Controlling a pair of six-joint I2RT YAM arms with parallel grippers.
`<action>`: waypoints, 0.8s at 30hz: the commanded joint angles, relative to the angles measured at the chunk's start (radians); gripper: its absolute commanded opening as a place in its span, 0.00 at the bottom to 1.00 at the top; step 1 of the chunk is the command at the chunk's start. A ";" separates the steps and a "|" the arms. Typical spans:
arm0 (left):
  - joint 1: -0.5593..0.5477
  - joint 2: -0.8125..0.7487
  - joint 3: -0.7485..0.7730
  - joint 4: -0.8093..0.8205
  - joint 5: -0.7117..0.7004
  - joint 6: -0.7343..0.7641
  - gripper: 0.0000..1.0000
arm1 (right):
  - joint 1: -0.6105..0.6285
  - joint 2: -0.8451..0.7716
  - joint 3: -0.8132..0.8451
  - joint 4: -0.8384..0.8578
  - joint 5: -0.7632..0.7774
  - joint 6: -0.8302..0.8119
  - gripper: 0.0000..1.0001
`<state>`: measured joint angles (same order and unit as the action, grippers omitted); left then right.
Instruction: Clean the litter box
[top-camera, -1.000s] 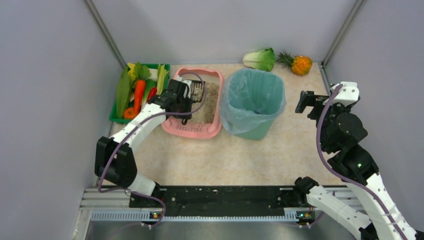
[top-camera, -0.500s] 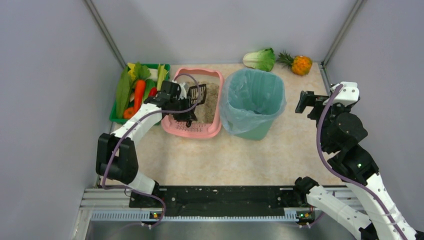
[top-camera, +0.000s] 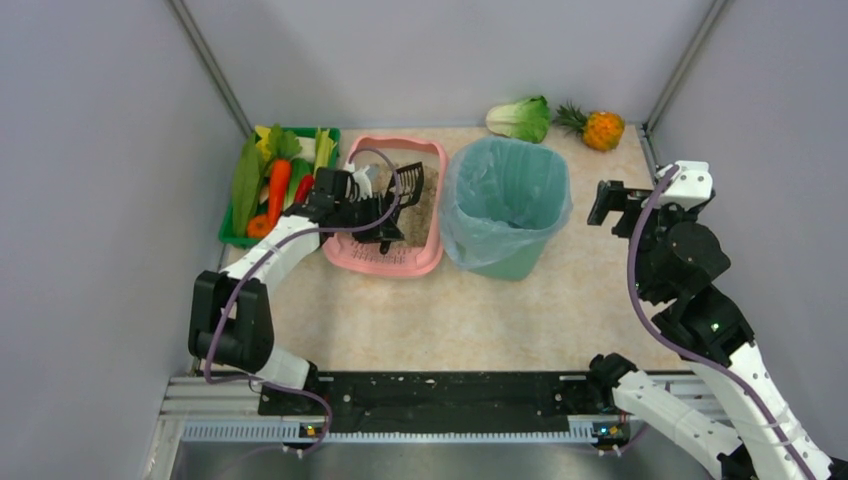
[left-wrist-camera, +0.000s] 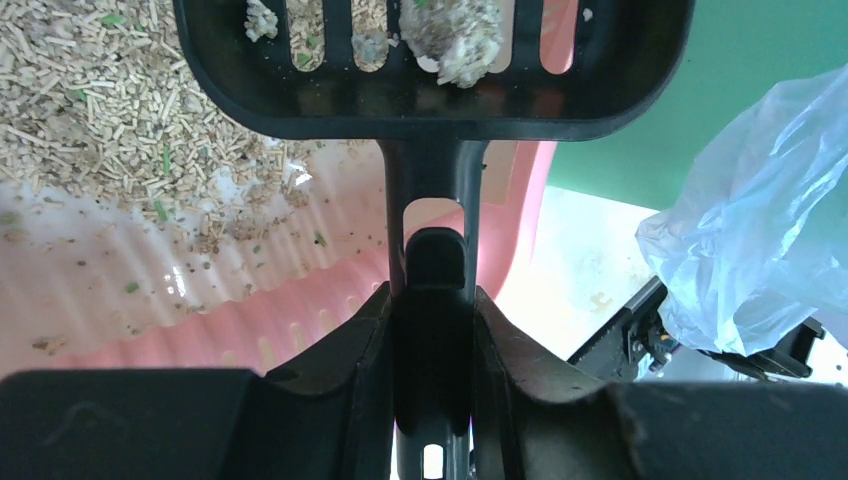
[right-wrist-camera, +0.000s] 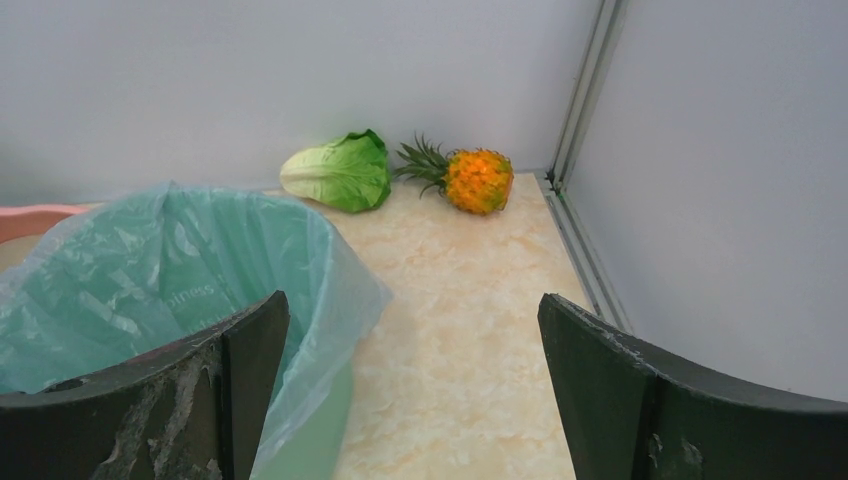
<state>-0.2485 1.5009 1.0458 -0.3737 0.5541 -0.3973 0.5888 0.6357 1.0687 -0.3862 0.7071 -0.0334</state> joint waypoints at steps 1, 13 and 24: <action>0.017 -0.046 0.011 0.052 0.071 0.019 0.00 | 0.006 0.020 0.049 0.026 -0.016 0.000 0.95; -0.121 -0.016 0.125 -0.243 -0.518 0.230 0.00 | 0.006 -0.004 0.032 0.021 -0.007 0.012 0.95; -0.209 0.039 0.264 -0.460 -0.843 0.237 0.00 | 0.007 0.009 0.029 0.032 -0.017 0.026 0.95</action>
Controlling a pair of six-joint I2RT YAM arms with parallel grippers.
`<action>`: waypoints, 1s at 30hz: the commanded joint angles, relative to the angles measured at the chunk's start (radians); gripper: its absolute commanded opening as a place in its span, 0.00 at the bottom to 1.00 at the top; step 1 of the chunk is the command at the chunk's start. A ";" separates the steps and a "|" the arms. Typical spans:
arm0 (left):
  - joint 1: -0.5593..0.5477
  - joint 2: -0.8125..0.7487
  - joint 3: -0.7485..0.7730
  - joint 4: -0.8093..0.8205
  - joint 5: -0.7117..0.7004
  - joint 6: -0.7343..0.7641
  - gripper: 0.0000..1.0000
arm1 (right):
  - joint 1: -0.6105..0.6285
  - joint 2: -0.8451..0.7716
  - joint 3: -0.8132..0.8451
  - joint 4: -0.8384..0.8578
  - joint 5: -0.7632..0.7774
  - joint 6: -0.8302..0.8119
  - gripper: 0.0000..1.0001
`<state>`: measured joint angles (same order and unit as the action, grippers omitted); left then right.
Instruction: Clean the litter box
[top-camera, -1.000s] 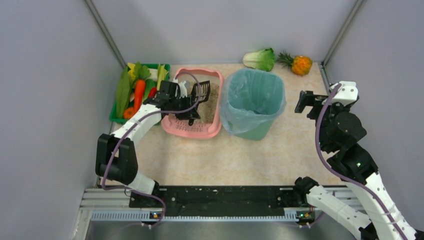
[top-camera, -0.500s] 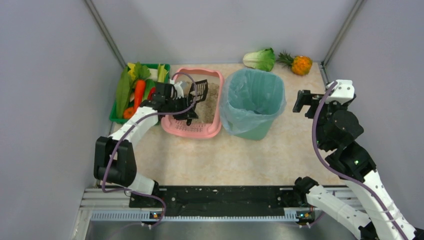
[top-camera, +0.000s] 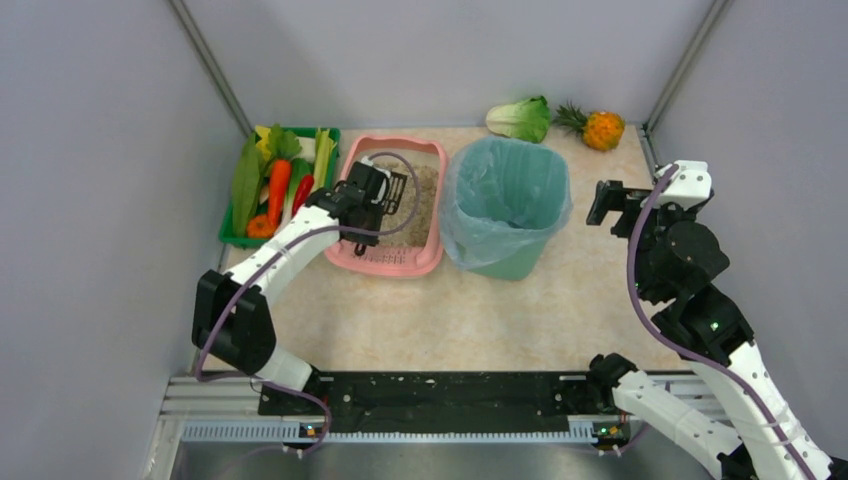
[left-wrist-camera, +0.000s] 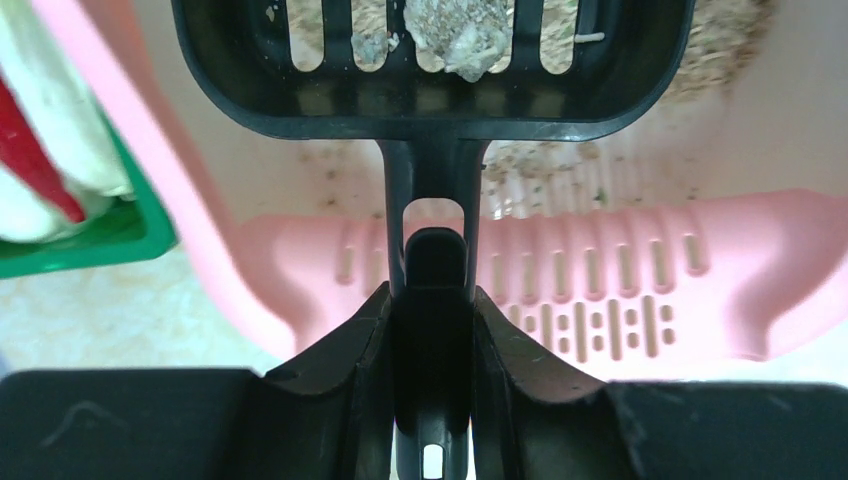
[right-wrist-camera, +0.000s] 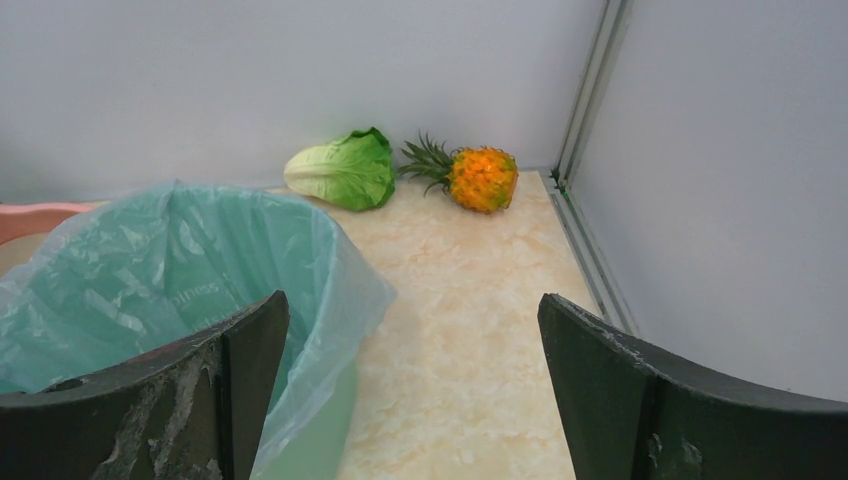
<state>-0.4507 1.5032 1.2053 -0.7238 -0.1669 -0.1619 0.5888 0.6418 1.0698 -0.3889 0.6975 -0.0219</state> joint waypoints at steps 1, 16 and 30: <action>-0.014 0.036 0.126 -0.132 -0.100 -0.009 0.00 | 0.006 0.007 0.031 0.034 -0.008 0.014 0.95; -0.016 -0.037 0.098 -0.062 -0.039 -0.022 0.00 | 0.006 0.006 0.019 0.038 -0.008 0.001 0.95; -0.013 -0.032 0.165 -0.127 -0.003 0.091 0.00 | 0.007 -0.024 0.031 -0.001 -0.010 0.009 0.95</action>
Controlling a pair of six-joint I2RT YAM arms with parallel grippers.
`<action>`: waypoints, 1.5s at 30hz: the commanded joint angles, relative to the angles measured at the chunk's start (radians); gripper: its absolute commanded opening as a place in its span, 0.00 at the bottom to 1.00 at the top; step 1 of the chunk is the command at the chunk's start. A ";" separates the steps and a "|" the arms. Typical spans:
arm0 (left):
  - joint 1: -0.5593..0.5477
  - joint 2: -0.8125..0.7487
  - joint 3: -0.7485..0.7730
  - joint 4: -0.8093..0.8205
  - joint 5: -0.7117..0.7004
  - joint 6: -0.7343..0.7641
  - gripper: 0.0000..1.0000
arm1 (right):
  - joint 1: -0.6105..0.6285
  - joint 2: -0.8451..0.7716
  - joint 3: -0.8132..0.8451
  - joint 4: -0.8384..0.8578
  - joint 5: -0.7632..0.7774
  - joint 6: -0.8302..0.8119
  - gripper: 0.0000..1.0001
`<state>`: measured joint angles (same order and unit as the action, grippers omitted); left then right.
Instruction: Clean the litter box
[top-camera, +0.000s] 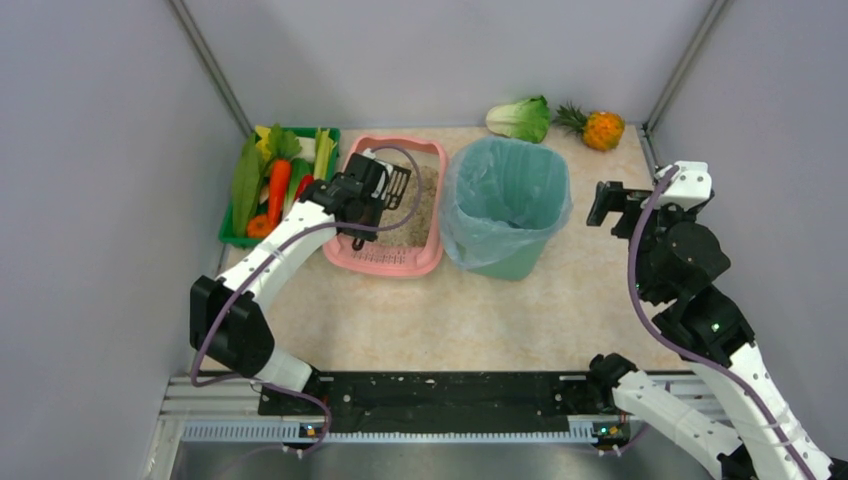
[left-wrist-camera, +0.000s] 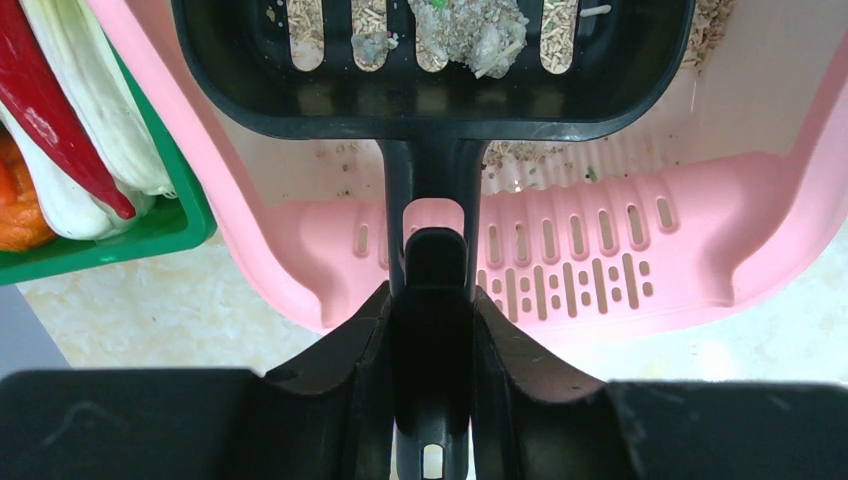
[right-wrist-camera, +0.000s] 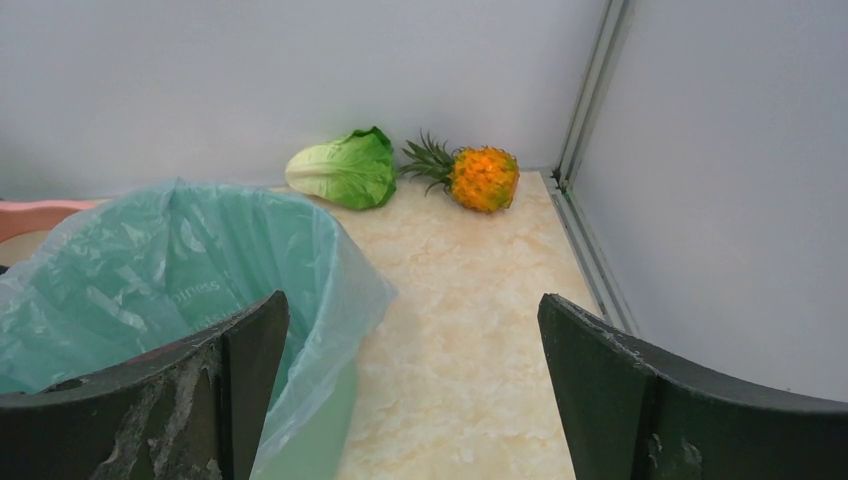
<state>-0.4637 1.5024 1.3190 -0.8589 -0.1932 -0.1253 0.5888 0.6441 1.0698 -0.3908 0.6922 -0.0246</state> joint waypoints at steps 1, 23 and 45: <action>0.000 -0.029 0.063 -0.006 0.028 0.064 0.00 | 0.007 -0.032 0.032 -0.004 -0.005 0.016 0.95; -0.114 0.069 0.700 -0.266 0.125 0.251 0.00 | 0.007 -0.097 0.021 -0.060 0.006 0.062 0.95; -0.489 0.252 0.755 -0.109 -0.411 0.758 0.00 | 0.006 -0.102 0.033 -0.079 0.021 0.062 0.95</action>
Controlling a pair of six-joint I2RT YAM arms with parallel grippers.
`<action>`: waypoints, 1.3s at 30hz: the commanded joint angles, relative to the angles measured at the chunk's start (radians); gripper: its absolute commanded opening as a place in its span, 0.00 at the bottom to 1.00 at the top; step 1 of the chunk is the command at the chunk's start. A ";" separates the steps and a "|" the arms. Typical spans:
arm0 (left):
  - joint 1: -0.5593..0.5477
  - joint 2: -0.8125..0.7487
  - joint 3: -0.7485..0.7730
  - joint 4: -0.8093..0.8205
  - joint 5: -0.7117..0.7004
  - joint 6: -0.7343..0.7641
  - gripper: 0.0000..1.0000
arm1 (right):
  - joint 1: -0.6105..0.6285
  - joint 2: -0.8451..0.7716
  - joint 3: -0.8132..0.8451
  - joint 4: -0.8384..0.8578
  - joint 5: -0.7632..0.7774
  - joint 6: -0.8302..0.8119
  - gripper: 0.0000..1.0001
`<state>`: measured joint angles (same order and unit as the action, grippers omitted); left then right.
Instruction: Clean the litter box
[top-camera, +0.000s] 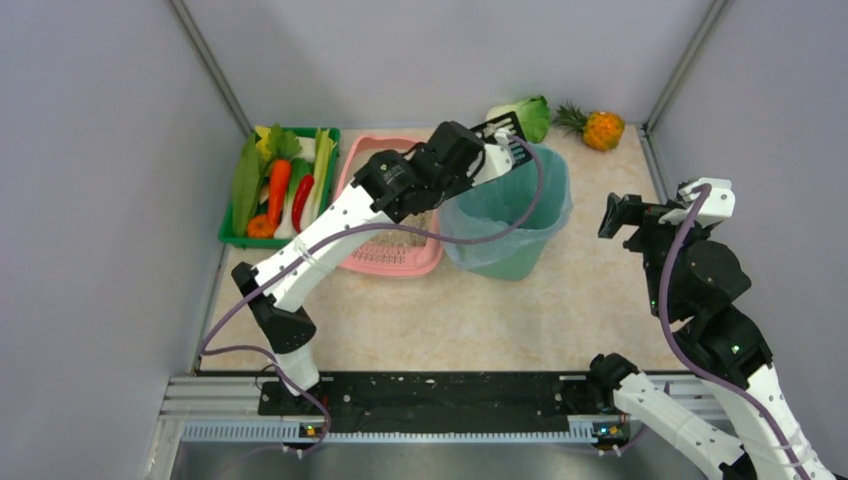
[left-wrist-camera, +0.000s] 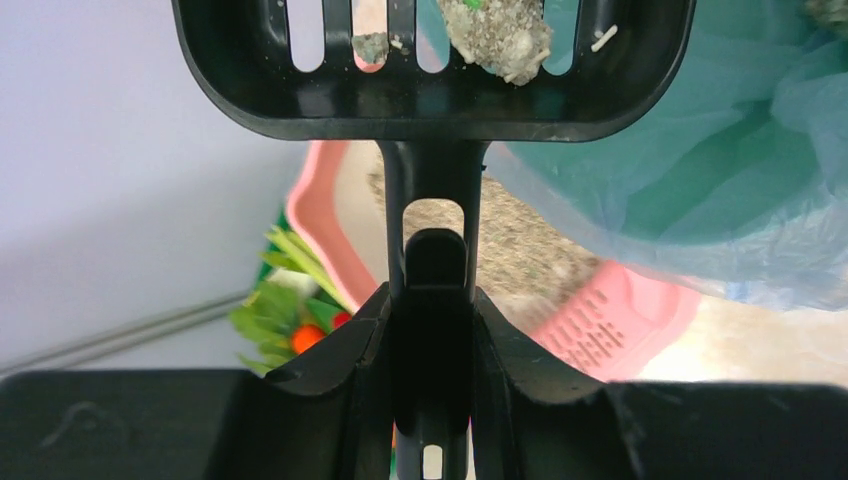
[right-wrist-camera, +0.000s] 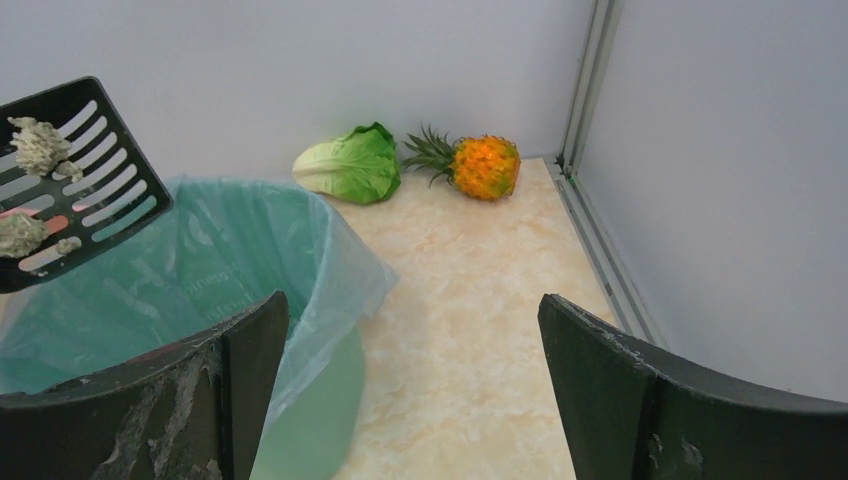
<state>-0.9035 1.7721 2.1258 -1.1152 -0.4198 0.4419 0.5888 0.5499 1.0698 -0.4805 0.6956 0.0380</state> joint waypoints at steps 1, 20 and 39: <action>-0.062 -0.020 -0.072 0.176 -0.215 0.232 0.00 | 0.006 -0.009 0.035 0.009 0.020 -0.002 0.95; -0.138 -0.056 -0.468 0.861 -0.605 0.865 0.00 | 0.006 -0.061 0.028 -0.027 0.038 -0.006 0.95; -0.193 -0.131 -0.747 1.562 -0.522 1.353 0.00 | 0.006 -0.089 -0.001 -0.018 0.064 0.000 0.95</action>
<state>-1.0714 1.7145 1.4349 0.1932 -0.9840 1.6653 0.5888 0.4641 1.0676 -0.5213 0.7441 0.0376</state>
